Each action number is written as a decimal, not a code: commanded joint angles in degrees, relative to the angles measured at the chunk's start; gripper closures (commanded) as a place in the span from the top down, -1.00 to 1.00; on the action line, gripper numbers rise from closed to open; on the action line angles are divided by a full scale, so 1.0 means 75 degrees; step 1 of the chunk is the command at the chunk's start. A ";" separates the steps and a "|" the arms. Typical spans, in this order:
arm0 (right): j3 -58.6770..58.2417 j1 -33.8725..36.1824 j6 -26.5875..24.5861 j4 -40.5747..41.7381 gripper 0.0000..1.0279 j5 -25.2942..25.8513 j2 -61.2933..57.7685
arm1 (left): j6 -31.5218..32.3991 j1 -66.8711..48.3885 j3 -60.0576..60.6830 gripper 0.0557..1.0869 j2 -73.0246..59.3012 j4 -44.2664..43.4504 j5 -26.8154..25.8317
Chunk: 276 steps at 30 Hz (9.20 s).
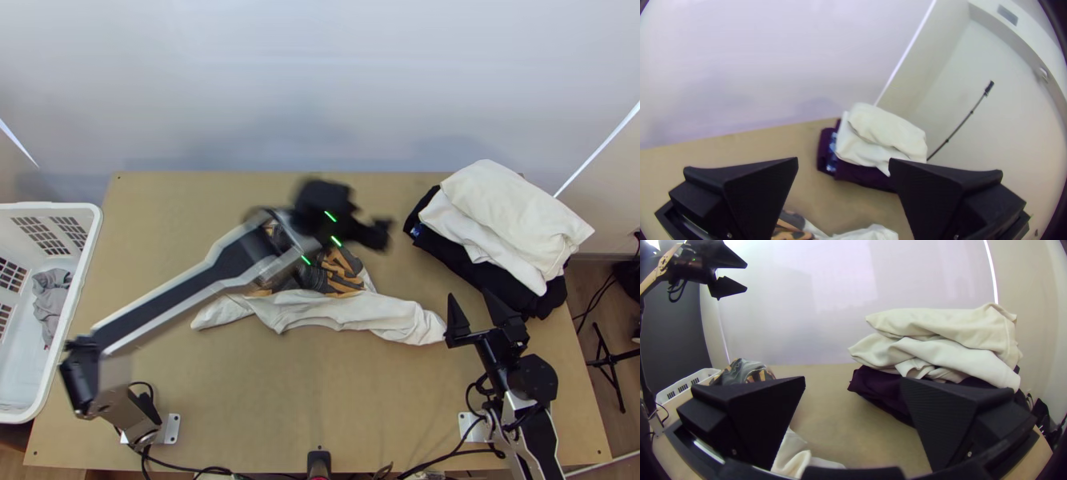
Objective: Fold the t-shirt
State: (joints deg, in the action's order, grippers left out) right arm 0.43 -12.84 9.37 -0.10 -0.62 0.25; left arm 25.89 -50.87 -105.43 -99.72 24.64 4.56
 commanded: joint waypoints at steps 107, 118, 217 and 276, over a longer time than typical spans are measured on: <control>1.2939 -0.6374 0.1751 -0.4475 -0.94 0.1220 -1.4869 | -0.1565 0.8541 0.6698 0.92 0.6113 0.1577 -0.0256; 1.0853 -0.4944 0.1564 -0.4463 -0.94 0.1231 -1.2901 | -0.1460 0.8295 0.6533 0.92 0.5960 0.1425 -0.0256; 1.2295 -0.4968 0.5747 -0.3643 -0.40 0.1442 -1.4049 | -0.1577 0.8295 0.4916 0.92 0.4859 0.2023 0.0119; 1.2599 -0.4991 0.5876 -0.5307 -0.30 0.1278 -1.4764 | -0.1718 0.8541 0.4705 0.92 0.4859 0.2152 0.0119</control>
State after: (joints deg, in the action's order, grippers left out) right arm 94.26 -51.16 53.93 -39.99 8.62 -109.71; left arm 13.45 12.75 -69.87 -63.18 40.82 5.48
